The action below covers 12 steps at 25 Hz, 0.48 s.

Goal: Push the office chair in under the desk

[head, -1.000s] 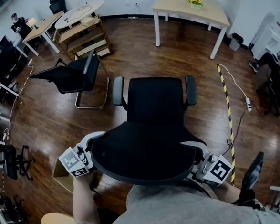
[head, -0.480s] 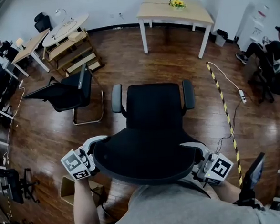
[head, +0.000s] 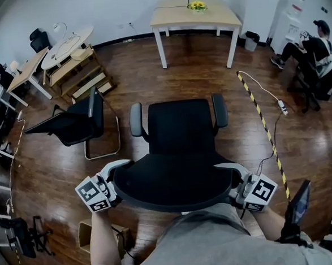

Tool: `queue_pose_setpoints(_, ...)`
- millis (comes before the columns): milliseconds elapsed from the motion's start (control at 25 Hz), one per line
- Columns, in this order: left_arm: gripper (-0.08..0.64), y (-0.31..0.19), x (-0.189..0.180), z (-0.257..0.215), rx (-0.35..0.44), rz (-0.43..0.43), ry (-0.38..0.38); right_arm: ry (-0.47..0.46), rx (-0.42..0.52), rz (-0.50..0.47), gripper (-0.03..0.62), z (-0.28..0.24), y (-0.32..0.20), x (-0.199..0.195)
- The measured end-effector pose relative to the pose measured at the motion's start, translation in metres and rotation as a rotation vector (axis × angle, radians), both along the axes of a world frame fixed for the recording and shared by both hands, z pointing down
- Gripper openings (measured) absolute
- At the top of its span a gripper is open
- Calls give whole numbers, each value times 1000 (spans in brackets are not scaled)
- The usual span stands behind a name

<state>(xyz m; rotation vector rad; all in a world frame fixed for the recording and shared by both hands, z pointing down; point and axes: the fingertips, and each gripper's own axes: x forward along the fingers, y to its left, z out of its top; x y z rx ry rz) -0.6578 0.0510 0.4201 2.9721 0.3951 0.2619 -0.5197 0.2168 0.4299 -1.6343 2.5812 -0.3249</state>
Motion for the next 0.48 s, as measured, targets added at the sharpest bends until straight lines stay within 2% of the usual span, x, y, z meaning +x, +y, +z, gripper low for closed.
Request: queue_pose_setpoints(480,186,-23,84,-5,17,102,18,6,-32,23,173,2,-35,79)
